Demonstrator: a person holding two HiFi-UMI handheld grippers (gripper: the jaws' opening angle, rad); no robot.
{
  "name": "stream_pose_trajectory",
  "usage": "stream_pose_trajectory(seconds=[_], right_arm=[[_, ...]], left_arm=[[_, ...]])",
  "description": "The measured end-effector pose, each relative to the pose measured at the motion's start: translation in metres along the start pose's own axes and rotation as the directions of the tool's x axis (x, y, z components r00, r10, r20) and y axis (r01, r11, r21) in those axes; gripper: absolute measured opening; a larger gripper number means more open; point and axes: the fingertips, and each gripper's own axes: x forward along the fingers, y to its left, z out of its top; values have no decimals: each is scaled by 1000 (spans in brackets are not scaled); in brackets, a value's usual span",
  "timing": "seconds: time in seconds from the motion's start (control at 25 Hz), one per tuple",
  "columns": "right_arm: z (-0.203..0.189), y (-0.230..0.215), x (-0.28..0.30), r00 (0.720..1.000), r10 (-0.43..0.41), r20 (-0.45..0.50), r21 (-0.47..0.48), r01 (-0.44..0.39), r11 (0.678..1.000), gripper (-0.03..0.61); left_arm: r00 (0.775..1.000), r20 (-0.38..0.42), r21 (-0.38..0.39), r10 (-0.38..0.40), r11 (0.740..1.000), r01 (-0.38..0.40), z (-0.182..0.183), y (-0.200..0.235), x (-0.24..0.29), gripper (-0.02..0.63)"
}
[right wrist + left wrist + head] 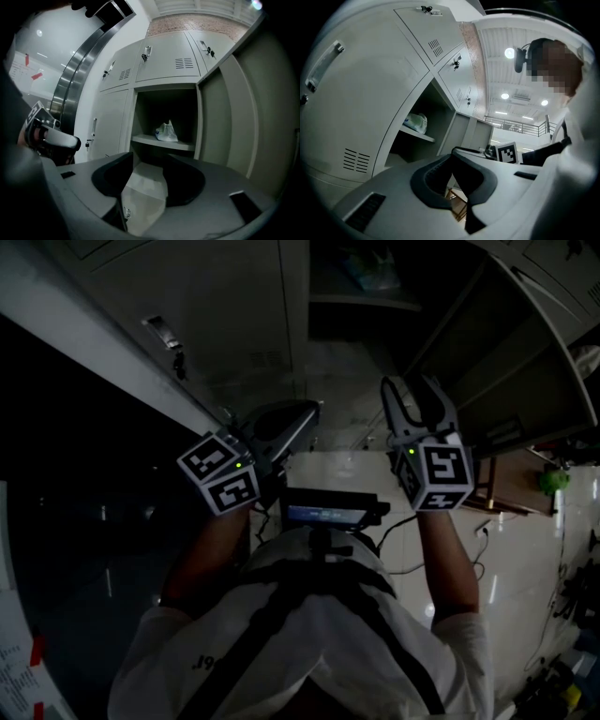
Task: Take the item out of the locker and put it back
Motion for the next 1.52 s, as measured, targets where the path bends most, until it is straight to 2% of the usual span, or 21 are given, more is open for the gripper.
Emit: stream_pose_trajectory(seconds=[0.96,1.24,1.52], right_arm=[[-53,20,-41,996,-24,-88,126,35,991,92],[-73,39,-48,991,-19,-129,153,39,987,78],[-89,54,-57,984,-49,-168,170,78,982,55]], left_arm=[[999,-37,-109,17,994,-21,-46,-1,-36,2],[998,-69,-134,-3,991,-6,-63,-5,-49,2],[994,-97,-165,-39,986,22,-75,-7,-64,2]])
